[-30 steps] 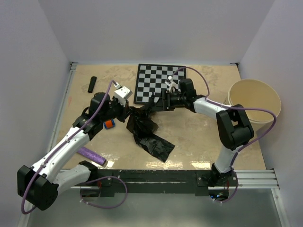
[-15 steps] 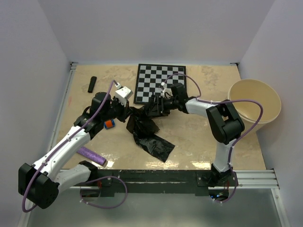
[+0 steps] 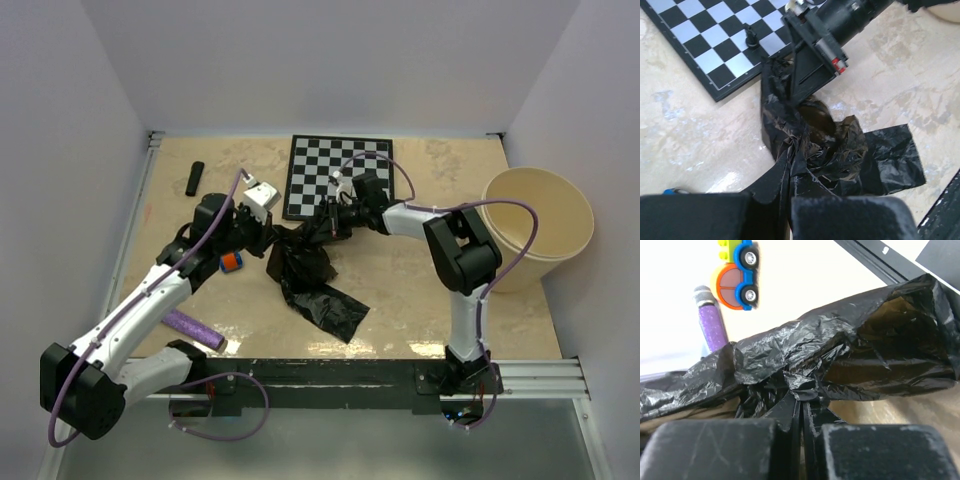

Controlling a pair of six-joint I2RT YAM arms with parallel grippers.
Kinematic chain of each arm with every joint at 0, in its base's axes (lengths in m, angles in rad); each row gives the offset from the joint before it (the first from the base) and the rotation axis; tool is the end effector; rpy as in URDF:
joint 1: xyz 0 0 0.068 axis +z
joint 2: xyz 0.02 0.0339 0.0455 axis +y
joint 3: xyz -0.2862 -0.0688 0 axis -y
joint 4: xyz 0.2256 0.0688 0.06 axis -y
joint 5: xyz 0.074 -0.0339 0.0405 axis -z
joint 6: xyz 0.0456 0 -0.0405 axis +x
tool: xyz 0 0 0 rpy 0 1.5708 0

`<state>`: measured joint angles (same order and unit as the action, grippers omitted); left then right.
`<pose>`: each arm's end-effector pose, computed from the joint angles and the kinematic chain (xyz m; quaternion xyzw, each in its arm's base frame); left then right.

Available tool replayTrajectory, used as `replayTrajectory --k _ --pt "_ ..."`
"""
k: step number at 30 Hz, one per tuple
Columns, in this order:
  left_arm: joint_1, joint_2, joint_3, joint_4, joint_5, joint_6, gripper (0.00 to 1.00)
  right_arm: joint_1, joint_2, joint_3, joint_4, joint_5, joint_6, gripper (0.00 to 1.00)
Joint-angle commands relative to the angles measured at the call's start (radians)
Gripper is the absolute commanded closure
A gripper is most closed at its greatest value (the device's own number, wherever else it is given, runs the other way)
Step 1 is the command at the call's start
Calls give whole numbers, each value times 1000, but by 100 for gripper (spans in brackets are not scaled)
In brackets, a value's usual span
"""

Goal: Put the trash bags into the trash bin

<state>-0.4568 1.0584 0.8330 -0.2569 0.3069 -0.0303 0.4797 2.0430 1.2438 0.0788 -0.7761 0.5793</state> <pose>0.1887 -0.1081 0.3165 0.2563 0.8096 -0.2503 0.4651 0.3672 0.2270 0.1782 -0.1139 0.8500 0.4904 0.1554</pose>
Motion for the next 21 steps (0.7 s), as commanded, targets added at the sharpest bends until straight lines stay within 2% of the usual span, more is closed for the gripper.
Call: replayTrajectory --k 1,5,9,11,15,16,17,18,19,20,21 --pt "26 0 90 -34 -69 64 100 -53 -162 83 -183 105 -194 100" --pt "88 27 179 -65 -172 85 100 -107 -297 233 -303 280 -390 100" --pt "184 181 387 28 -150 118 100 -142 -241 526 -280 371 -496 100" --pt "208 294 548 100 -147 130 100 -142 -140 764 -272 382 -556 100" --pt "218 544 1004 209 -132 185 100 -144 121 1315 -211 469 -633 100" --pt "218 599 1135 225 -132 200 100 -144 170 1452 -148 506 -639 100" --pt "218 661 1246 240 -138 211 100 -142 177 1488 -35 529 -654 100" --pt "218 710 1364 296 -140 217 100 -138 146 1461 92 552 -671 100" --pt "218 736 1432 382 -144 204 100 -130 94 1380 287 557 -690 100" --pt "218 729 1451 512 -138 193 100 -115 22 1259 476 573 -725 100" --pt "214 701 1415 671 -121 184 100 -83 -31 1165 741 621 -789 100"
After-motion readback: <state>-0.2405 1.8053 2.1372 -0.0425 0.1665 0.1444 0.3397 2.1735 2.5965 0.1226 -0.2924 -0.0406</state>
